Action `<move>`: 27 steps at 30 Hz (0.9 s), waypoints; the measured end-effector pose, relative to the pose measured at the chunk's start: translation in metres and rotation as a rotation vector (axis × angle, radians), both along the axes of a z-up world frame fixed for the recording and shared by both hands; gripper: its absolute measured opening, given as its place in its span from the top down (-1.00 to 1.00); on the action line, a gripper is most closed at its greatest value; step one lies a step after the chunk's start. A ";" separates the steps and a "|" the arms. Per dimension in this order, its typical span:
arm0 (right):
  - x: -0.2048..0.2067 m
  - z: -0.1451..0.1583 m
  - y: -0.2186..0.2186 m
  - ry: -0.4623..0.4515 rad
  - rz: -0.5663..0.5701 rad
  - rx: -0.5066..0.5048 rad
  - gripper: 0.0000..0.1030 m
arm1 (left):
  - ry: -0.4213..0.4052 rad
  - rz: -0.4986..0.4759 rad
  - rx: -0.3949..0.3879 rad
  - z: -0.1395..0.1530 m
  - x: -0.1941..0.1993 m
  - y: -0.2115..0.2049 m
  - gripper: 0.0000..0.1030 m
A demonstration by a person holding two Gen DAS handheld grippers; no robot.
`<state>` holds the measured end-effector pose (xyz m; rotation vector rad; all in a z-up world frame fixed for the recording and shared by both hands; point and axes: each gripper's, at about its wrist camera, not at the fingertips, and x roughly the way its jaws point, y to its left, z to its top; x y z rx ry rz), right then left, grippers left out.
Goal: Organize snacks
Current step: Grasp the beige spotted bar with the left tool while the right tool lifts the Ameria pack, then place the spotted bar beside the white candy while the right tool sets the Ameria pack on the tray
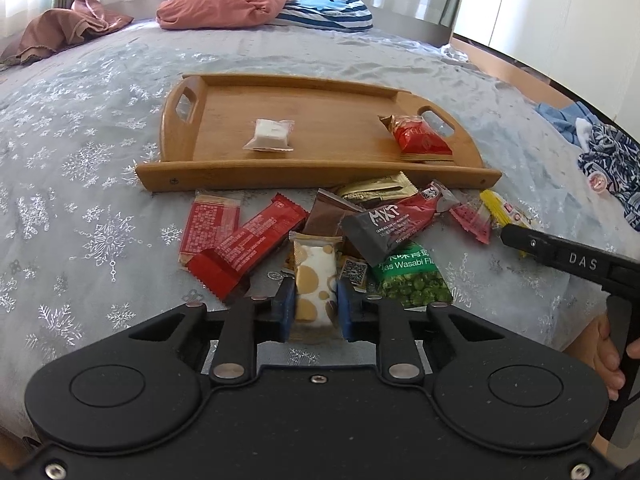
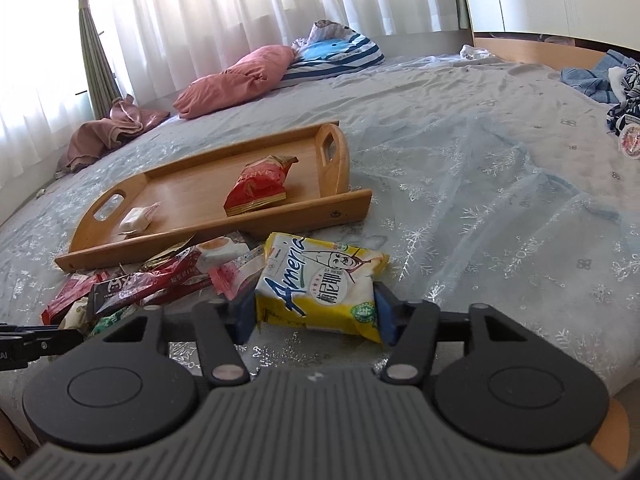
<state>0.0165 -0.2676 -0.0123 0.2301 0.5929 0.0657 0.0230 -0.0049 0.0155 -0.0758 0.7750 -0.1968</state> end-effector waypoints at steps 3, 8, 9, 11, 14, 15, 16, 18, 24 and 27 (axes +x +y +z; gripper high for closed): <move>-0.004 0.003 0.003 -0.012 0.008 -0.025 -0.15 | -0.012 0.002 -0.004 0.005 -0.003 0.001 0.60; -0.011 0.012 0.012 -0.055 0.035 -0.076 -0.15 | -0.040 0.009 -0.005 0.016 -0.006 0.002 0.60; -0.011 0.015 0.014 -0.065 0.039 -0.085 -0.15 | -0.045 0.011 -0.007 0.018 -0.006 0.002 0.61; -0.010 0.020 0.017 -0.079 0.048 -0.109 -0.15 | -0.052 0.017 -0.010 0.023 -0.006 0.004 0.61; -0.008 0.026 0.020 -0.101 0.056 -0.167 -0.16 | -0.060 0.026 -0.019 0.030 -0.004 0.008 0.61; -0.006 0.028 0.021 -0.106 0.057 -0.190 -0.16 | -0.065 0.028 -0.022 0.032 -0.004 0.009 0.61; -0.004 0.030 0.022 -0.109 0.059 -0.209 -0.16 | -0.070 0.031 -0.021 0.035 -0.003 0.010 0.61; 0.002 0.034 0.024 -0.109 0.069 -0.251 -0.16 | -0.084 0.038 -0.012 0.039 0.000 0.013 0.61; 0.026 0.040 0.035 -0.111 0.102 -0.432 -0.16 | -0.096 0.084 -0.014 0.050 0.023 0.028 0.61; 0.040 0.043 0.038 -0.109 0.123 -0.476 -0.17 | -0.099 0.109 -0.012 0.054 0.039 0.036 0.61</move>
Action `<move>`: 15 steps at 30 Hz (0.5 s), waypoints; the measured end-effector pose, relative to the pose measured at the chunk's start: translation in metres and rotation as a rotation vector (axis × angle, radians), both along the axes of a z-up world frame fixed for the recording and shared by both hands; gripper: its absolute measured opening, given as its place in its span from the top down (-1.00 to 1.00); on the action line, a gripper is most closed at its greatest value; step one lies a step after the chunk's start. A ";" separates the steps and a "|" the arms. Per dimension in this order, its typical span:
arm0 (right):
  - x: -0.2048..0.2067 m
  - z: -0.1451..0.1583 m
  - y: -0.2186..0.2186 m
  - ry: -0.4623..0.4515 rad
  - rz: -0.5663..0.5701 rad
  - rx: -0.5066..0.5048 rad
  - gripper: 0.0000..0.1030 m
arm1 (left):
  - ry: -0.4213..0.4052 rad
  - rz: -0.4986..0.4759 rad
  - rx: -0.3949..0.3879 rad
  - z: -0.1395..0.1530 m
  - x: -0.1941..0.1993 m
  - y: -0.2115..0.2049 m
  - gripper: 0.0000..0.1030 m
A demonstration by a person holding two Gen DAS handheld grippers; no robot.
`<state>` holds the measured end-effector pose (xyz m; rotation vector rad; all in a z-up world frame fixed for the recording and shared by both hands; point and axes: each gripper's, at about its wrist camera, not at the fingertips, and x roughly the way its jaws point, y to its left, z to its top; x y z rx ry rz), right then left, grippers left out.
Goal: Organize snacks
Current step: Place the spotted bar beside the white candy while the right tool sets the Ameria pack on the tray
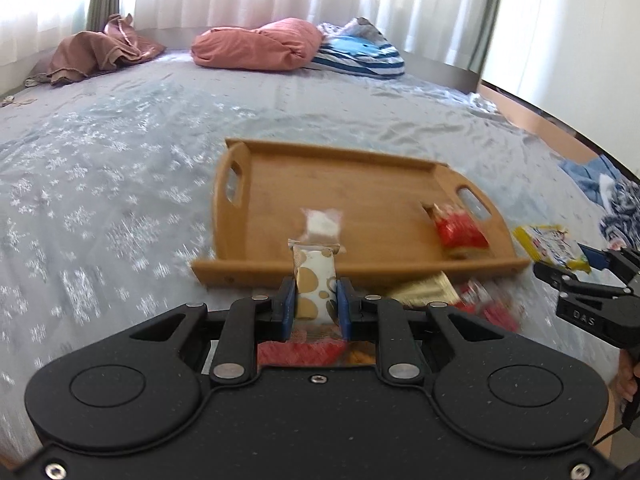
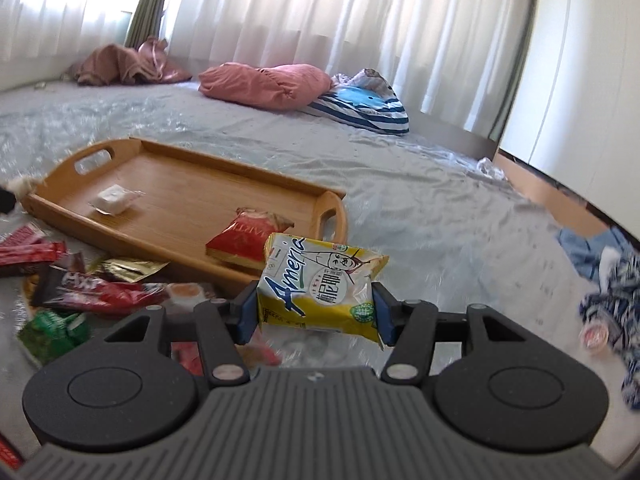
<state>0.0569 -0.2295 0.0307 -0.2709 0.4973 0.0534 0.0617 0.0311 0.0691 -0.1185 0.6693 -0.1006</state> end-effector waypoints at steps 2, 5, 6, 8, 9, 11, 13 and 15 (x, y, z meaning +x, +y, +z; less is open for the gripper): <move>0.011 0.002 -0.002 0.016 0.006 0.011 -0.17 | 0.000 0.014 0.009 0.002 0.012 0.004 0.61; 0.030 0.002 -0.004 0.040 -0.006 0.018 -0.17 | -0.005 0.029 0.029 0.003 0.029 0.006 0.61; 0.035 0.001 -0.004 0.039 -0.007 -0.001 -0.17 | -0.004 0.031 0.035 0.003 0.035 0.006 0.61; 0.045 -0.002 0.001 0.035 -0.005 -0.063 -0.17 | -0.002 0.040 0.035 0.002 0.047 0.006 0.61; 0.050 -0.004 0.003 0.037 0.001 -0.092 -0.17 | 0.007 0.045 0.032 0.000 0.055 0.007 0.61; 0.059 -0.008 0.008 0.050 0.011 -0.127 -0.17 | 0.024 0.059 0.022 -0.003 0.067 0.009 0.61; 0.067 -0.012 0.013 0.063 0.019 -0.147 -0.17 | 0.035 0.064 0.027 -0.008 0.078 0.009 0.61; 0.072 -0.014 0.018 0.067 0.028 -0.165 -0.17 | 0.048 0.060 0.034 -0.013 0.089 0.008 0.61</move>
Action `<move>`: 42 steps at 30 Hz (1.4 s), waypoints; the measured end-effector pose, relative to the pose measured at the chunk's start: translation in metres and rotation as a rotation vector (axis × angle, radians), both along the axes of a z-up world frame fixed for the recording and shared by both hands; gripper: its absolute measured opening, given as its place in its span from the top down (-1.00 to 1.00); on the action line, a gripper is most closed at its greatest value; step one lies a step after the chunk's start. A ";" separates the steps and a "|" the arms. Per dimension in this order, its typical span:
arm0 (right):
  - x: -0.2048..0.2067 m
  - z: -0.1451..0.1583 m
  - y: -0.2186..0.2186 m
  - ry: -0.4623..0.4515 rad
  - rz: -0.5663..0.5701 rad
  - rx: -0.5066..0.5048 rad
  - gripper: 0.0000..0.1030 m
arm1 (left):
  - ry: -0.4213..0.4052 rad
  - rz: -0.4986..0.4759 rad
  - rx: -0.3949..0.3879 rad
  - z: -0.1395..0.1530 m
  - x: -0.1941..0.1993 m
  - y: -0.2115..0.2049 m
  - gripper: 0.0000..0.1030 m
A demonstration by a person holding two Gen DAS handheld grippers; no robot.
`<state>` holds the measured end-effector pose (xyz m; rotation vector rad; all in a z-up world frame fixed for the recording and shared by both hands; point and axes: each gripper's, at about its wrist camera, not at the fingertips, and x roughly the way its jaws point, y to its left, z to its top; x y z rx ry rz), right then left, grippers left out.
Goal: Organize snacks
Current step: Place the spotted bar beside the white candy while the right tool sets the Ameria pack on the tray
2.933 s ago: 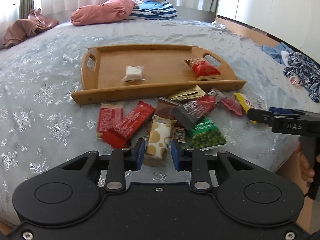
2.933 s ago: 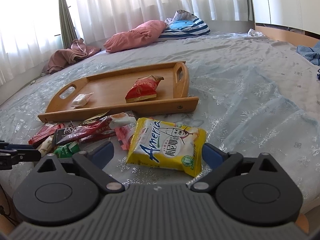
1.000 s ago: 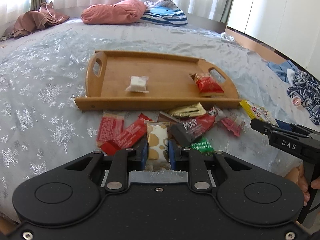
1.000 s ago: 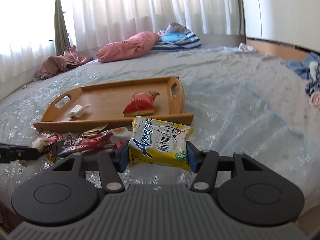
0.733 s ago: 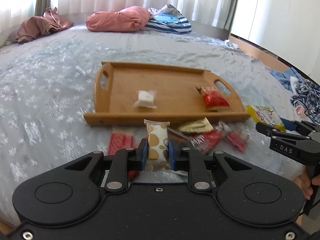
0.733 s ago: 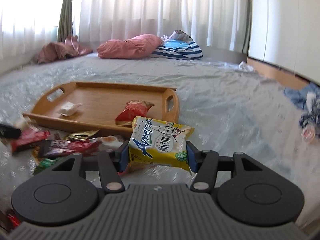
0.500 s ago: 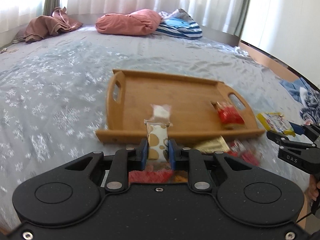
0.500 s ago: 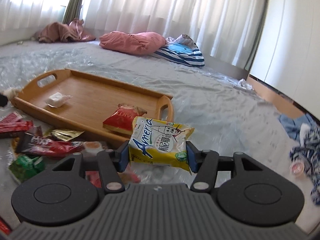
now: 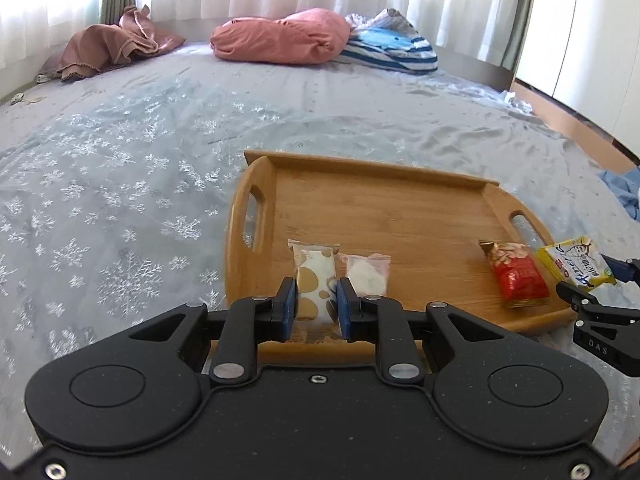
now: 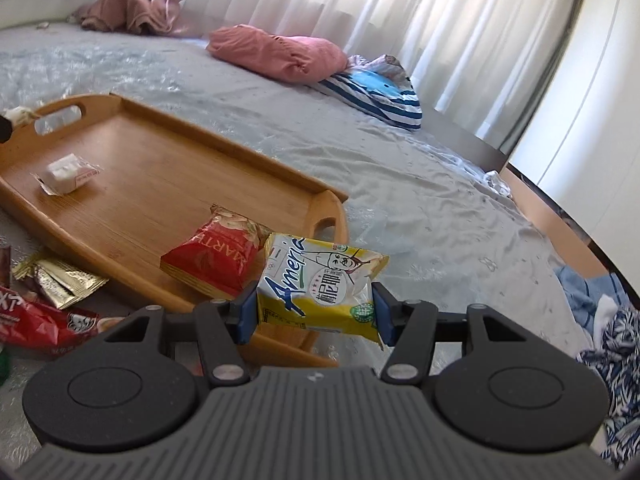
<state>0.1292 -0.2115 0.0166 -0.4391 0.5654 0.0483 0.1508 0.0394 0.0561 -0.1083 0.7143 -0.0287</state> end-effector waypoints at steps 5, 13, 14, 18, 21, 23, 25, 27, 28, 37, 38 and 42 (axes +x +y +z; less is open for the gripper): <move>0.012 -0.008 0.013 0.029 0.025 -0.023 -0.18 | 0.056 0.000 -0.002 -0.016 0.023 -0.002 0.61; 0.019 -0.013 0.020 0.064 0.070 0.041 -0.18 | 0.087 -0.001 -0.002 -0.031 0.038 0.000 0.61; 0.020 -0.013 0.020 0.069 0.075 0.051 -0.18 | 0.090 -0.002 -0.004 -0.031 0.039 0.000 0.61; 0.024 -0.014 0.019 0.091 0.089 0.102 -0.18 | 0.099 -0.005 -0.018 -0.033 0.043 0.001 0.61; 0.028 -0.015 0.017 0.109 0.088 0.140 -0.18 | 0.115 -0.009 -0.022 -0.036 0.046 0.000 0.61; 0.030 -0.015 0.015 0.122 0.088 0.165 -0.18 | 0.115 -0.013 -0.013 -0.037 0.046 -0.002 0.61; 0.032 -0.015 0.013 0.130 0.088 0.187 -0.19 | 0.115 -0.018 -0.008 -0.037 0.046 -0.003 0.61; 0.035 -0.015 0.011 0.139 0.086 0.211 -0.20 | 0.116 -0.019 -0.009 -0.037 0.047 -0.004 0.61; 0.036 -0.015 0.010 0.143 0.084 0.224 -0.20 | 0.116 -0.019 -0.009 -0.037 0.048 -0.005 0.61; 0.040 -0.018 0.001 0.168 0.067 0.317 -0.25 | 0.110 -0.015 -0.029 -0.035 0.047 -0.002 0.54; 0.040 -0.018 0.001 0.169 0.067 0.323 -0.25 | 0.106 -0.015 -0.028 -0.035 0.046 -0.001 0.51; 0.039 -0.019 0.001 0.168 0.065 0.336 -0.58 | 0.097 -0.014 -0.028 -0.030 0.042 0.002 0.19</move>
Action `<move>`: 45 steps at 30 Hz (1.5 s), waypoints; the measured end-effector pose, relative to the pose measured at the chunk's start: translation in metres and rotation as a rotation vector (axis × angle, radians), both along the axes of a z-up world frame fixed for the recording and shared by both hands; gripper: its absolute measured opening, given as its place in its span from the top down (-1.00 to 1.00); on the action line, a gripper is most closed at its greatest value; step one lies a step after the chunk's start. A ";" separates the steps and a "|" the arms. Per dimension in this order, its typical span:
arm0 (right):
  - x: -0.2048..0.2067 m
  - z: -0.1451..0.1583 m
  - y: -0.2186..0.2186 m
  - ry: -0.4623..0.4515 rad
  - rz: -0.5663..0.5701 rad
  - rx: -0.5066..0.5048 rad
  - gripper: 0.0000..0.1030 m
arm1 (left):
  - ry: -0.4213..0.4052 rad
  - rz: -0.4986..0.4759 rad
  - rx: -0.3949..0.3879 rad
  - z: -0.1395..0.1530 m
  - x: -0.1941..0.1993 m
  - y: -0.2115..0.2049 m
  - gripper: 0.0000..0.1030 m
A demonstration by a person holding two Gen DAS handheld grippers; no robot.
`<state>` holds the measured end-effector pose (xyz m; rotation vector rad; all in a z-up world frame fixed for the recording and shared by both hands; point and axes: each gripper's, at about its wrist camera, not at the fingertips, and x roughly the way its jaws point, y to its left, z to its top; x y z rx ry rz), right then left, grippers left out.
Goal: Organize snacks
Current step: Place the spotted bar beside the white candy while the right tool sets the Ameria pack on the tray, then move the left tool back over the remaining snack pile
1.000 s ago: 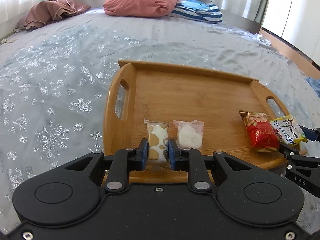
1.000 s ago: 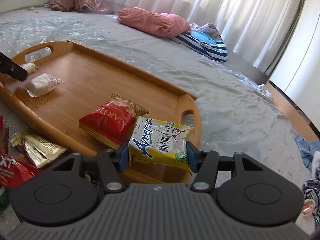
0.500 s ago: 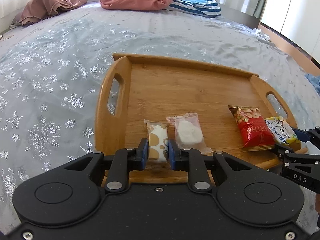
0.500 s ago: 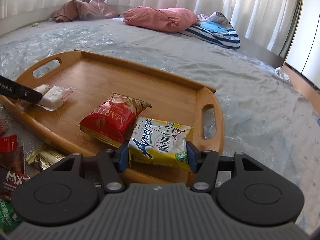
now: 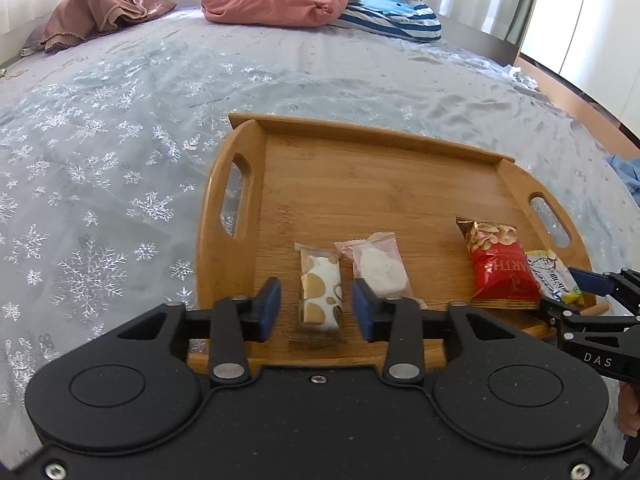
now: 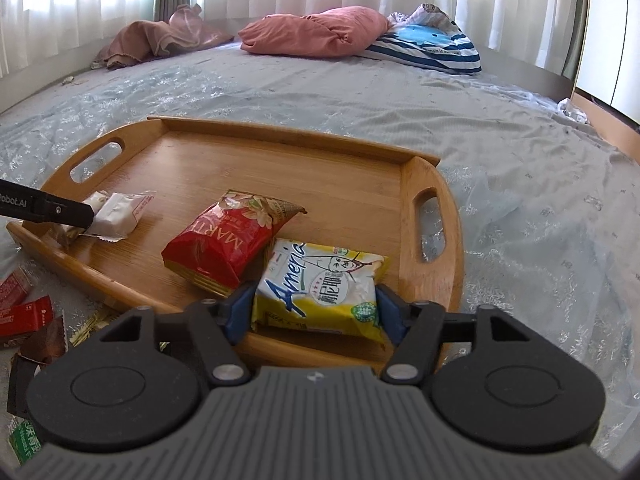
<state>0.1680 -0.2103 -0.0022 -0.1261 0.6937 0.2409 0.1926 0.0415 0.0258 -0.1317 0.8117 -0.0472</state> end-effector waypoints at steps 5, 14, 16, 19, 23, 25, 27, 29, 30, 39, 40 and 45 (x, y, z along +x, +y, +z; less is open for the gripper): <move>-0.005 0.004 0.003 -0.016 0.006 -0.001 -0.77 | -0.034 0.011 0.003 0.010 -0.013 0.003 -0.44; -0.024 0.015 -0.002 -0.039 0.008 0.026 -0.98 | -0.075 -0.010 -0.004 0.026 -0.045 0.005 -0.67; -0.030 0.016 -0.005 -0.041 0.006 0.037 -1.00 | -0.084 -0.014 -0.005 0.029 -0.054 0.005 -0.69; -0.040 0.017 -0.009 -0.042 0.000 0.051 -1.00 | -0.093 -0.025 -0.005 0.032 -0.068 0.004 -0.71; -0.056 0.015 -0.012 -0.044 -0.001 0.060 -1.00 | -0.104 -0.060 -0.002 0.036 -0.086 -0.001 -0.73; -0.062 0.013 -0.012 -0.045 0.000 0.063 -1.00 | -0.103 -0.074 -0.017 0.038 -0.093 -0.002 -0.75; -0.069 0.012 -0.013 -0.047 0.003 0.068 -1.00 | -0.094 -0.081 -0.034 0.041 -0.099 -0.002 -0.75; -0.073 0.012 -0.014 -0.048 0.003 0.068 -1.00 | -0.093 -0.084 -0.040 0.045 -0.106 -0.003 -0.75; -0.075 0.011 -0.015 -0.049 0.001 0.066 -1.00 | -0.100 -0.088 -0.039 0.048 -0.110 -0.004 -0.75; -0.089 0.004 -0.027 -0.049 -0.043 0.118 -1.00 | -0.141 -0.116 -0.017 0.061 -0.136 -0.011 -0.82; -0.090 0.003 -0.028 -0.048 -0.048 0.124 -1.00 | -0.137 -0.119 -0.013 0.059 -0.137 -0.012 -0.82; -0.090 -0.007 -0.032 -0.031 -0.070 0.154 -1.00 | -0.100 -0.122 0.001 0.042 -0.141 -0.017 -0.82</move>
